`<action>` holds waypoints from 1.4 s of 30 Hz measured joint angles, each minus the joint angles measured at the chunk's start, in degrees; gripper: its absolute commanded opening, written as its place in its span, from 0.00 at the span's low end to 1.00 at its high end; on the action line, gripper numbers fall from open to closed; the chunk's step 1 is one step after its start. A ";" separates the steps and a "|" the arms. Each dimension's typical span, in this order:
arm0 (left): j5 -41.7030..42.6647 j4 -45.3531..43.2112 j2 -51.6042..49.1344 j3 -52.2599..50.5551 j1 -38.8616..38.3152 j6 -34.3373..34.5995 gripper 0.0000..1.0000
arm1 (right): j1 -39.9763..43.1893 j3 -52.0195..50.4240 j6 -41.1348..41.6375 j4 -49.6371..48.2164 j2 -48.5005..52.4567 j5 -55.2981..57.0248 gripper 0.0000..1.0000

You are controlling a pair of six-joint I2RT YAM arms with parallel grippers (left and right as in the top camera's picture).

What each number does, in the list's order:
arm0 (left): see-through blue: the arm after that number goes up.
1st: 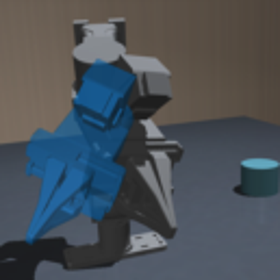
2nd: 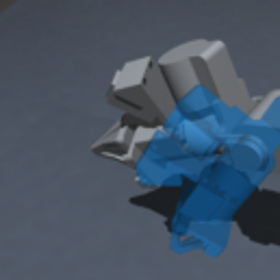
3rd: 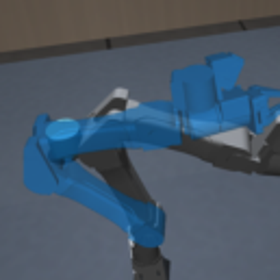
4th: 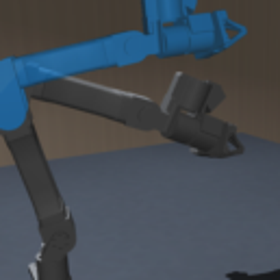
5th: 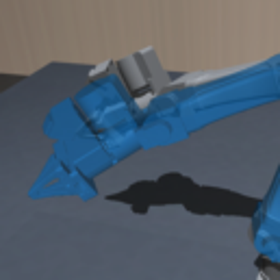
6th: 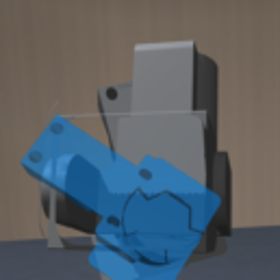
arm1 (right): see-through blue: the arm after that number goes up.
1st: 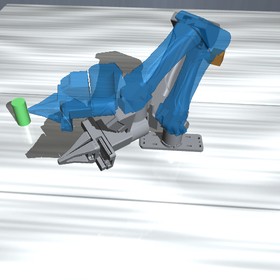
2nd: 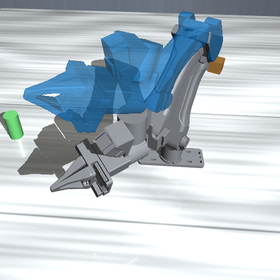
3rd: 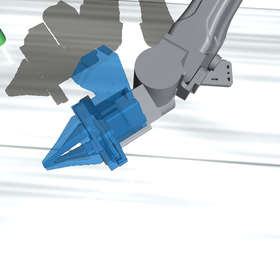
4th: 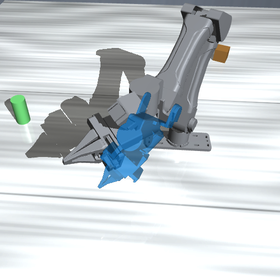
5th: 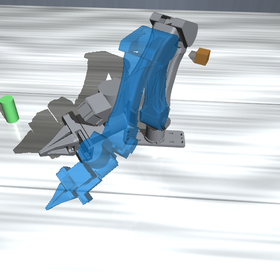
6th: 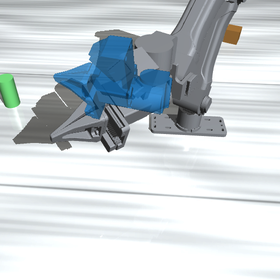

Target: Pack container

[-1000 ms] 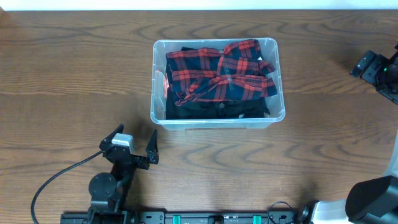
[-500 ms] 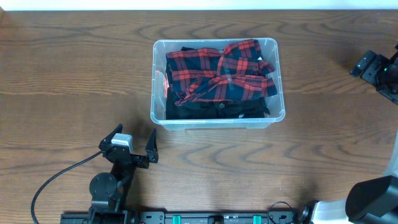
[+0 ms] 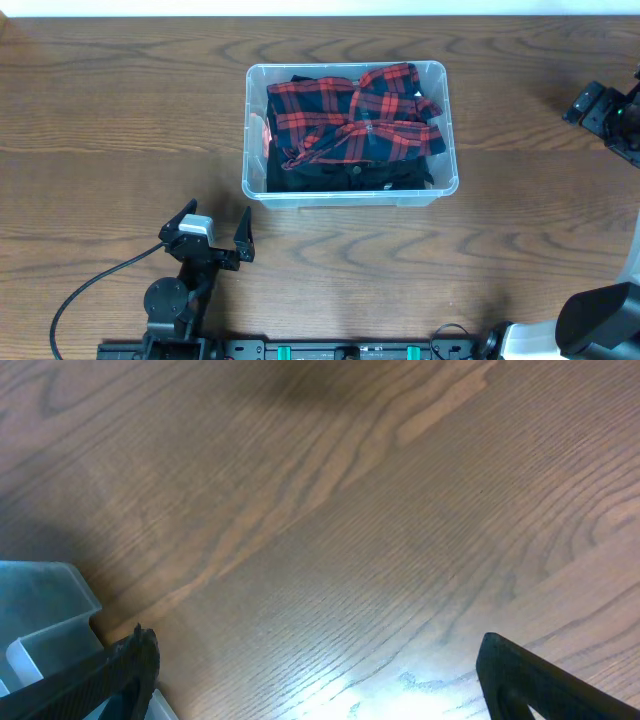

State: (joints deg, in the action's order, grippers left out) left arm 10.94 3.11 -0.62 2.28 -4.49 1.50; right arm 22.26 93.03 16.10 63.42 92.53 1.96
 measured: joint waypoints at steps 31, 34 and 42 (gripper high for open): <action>-0.46 -0.02 0.00 -0.02 0.00 0.00 0.98 | -27.15 -7.85 -0.11 -1.73 -42.16 -0.07 0.99; -0.50 -0.02 0.00 -0.04 0.00 0.02 0.98 | -26.80 -17.94 -2.69 -11.80 -50.64 -0.87 0.99; -0.61 -0.15 0.00 -0.09 0.00 0.02 0.98 | -25.51 -48.19 -15.61 -38.93 -71.01 -10.64 0.99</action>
State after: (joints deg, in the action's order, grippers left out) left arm 10.33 2.96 -0.62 2.20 -4.49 1.52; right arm -3.25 44.84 0.49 24.49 21.52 -8.69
